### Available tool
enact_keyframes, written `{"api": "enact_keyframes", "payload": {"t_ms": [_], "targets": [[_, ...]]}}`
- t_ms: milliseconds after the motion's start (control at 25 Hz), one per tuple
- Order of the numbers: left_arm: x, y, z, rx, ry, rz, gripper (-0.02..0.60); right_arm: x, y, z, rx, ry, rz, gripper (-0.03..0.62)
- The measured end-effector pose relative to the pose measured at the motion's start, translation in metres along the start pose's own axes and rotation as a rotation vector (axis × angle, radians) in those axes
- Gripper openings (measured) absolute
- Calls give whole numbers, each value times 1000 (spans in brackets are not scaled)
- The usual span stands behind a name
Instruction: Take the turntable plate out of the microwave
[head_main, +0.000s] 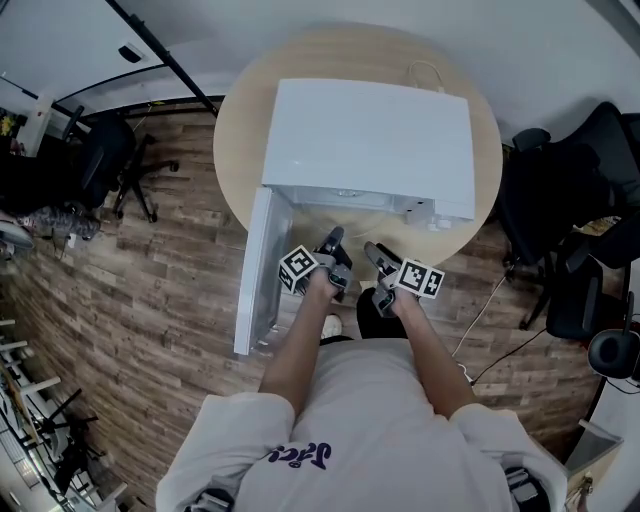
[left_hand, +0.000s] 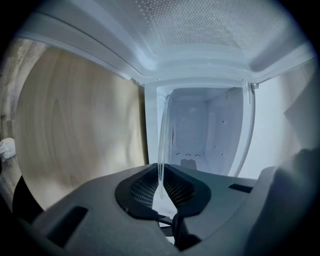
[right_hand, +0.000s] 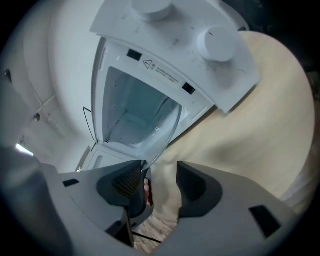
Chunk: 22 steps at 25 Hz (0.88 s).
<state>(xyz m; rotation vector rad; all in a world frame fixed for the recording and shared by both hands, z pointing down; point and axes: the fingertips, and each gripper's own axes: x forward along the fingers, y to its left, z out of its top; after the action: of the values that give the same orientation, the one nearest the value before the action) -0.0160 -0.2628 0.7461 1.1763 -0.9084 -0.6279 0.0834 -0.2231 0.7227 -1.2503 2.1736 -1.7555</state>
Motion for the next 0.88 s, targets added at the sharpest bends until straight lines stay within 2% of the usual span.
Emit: {"api": "enact_keyframes", "payload": {"t_ms": [240, 360, 560, 840, 880], "targets": [[-9, -6, -10, 10, 21, 1, 37, 14, -11, 15, 300, -148, 134, 222], [-16, -11, -16, 2, 22, -6, 37, 22, -17, 23, 403, -214, 191, 222], [-30, -14, -22, -29, 8, -17, 37, 39, -11, 31, 437, -240, 253, 222], [-39, -15, -30, -6, 12, -6, 37, 58, -8, 42, 522, -297, 289, 218], [-39, -16, -30, -1, 15, -4, 37, 59, -10, 44, 530, -309, 293, 201]]}}
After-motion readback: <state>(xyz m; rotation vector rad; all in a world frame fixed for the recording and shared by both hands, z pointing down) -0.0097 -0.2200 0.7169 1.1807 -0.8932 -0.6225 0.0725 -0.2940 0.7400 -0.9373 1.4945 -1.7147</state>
